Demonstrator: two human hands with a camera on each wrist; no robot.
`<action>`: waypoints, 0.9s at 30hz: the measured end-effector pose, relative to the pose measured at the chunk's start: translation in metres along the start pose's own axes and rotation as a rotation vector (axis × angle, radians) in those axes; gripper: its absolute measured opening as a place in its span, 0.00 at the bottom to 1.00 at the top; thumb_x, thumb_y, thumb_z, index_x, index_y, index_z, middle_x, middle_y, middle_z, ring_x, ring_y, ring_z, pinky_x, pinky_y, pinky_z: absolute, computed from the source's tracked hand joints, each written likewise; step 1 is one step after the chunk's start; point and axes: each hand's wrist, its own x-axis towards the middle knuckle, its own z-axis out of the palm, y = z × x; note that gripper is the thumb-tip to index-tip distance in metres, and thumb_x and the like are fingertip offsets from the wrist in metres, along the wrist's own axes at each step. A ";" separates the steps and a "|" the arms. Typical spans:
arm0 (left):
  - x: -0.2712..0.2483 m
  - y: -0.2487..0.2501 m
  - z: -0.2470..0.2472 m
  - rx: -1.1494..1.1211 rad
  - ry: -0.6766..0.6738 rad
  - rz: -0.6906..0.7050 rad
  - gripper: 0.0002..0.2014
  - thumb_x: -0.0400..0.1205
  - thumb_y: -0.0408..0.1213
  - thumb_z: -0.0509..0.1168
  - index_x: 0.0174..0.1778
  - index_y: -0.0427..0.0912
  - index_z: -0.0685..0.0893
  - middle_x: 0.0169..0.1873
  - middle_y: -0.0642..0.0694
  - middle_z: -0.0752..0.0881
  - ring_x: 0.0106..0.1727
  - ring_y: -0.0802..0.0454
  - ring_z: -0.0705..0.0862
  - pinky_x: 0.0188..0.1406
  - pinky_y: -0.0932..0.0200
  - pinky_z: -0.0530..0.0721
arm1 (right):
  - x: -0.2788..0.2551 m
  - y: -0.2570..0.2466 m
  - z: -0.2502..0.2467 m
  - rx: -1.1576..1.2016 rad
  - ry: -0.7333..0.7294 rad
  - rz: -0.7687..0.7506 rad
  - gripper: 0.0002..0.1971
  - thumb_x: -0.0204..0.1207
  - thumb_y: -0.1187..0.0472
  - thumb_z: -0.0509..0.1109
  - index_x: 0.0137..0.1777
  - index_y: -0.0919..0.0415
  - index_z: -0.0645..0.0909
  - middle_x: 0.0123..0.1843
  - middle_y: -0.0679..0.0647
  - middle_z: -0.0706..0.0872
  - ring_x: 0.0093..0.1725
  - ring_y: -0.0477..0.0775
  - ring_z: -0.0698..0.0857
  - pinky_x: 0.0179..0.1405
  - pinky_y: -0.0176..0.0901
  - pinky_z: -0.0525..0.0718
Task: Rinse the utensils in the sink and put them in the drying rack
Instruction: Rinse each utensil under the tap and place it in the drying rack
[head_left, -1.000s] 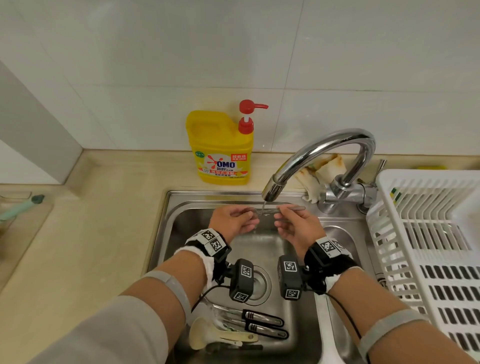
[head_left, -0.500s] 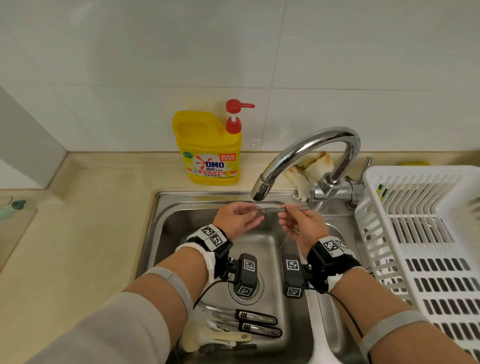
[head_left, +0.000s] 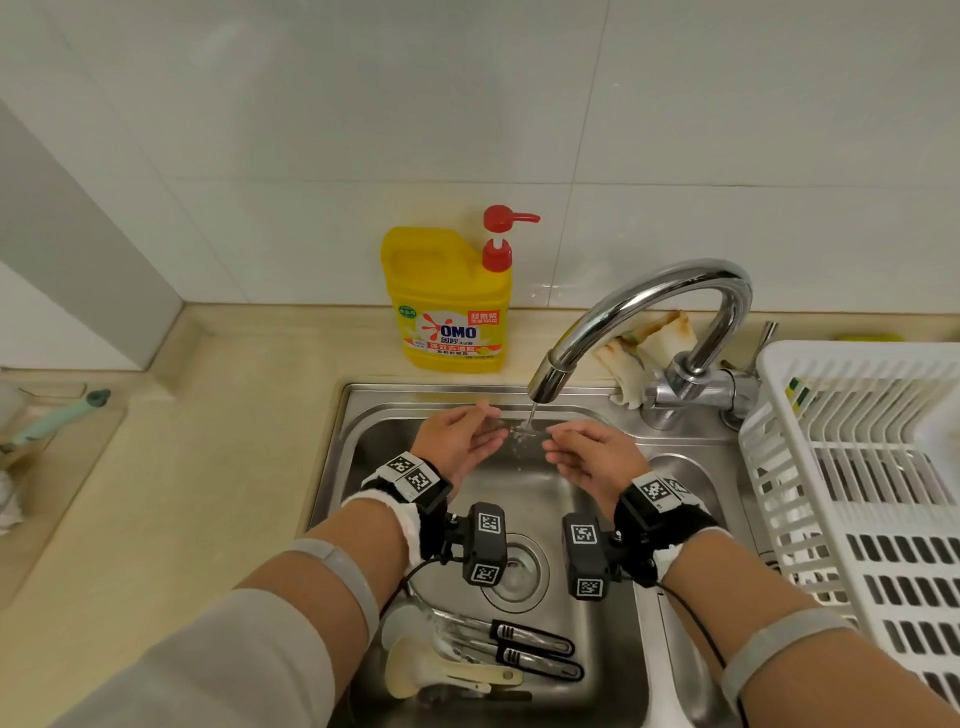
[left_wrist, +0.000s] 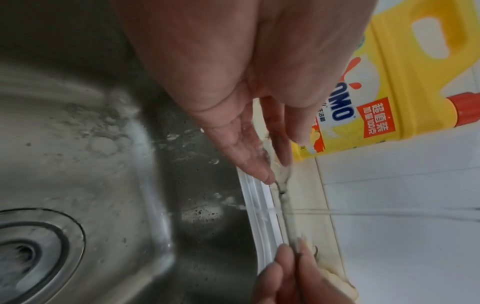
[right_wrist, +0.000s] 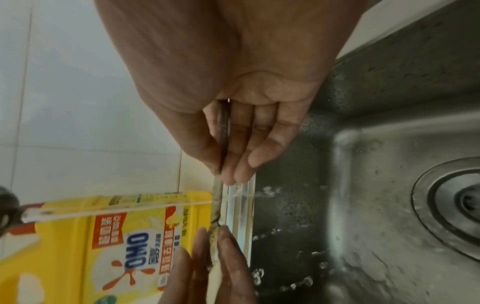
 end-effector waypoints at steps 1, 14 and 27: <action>-0.001 0.000 -0.001 0.012 -0.002 0.020 0.08 0.87 0.33 0.66 0.52 0.33 0.87 0.41 0.39 0.90 0.48 0.46 0.89 0.56 0.57 0.89 | -0.001 0.000 0.001 -0.042 -0.013 -0.004 0.05 0.80 0.71 0.71 0.50 0.64 0.88 0.42 0.60 0.92 0.35 0.50 0.88 0.40 0.39 0.84; -0.028 0.003 0.006 0.406 -0.036 0.133 0.12 0.78 0.35 0.77 0.56 0.41 0.86 0.53 0.42 0.92 0.55 0.49 0.91 0.53 0.51 0.90 | -0.023 -0.006 -0.007 -0.925 -0.038 -0.271 0.04 0.71 0.53 0.80 0.37 0.46 0.88 0.36 0.45 0.91 0.41 0.46 0.89 0.47 0.42 0.84; -0.068 -0.029 0.062 0.600 -0.166 0.211 0.09 0.86 0.34 0.64 0.53 0.33 0.87 0.43 0.38 0.91 0.41 0.49 0.89 0.35 0.67 0.86 | -0.120 -0.075 -0.074 -0.805 -0.066 -0.195 0.01 0.80 0.69 0.70 0.49 0.66 0.83 0.37 0.60 0.90 0.29 0.50 0.89 0.23 0.34 0.79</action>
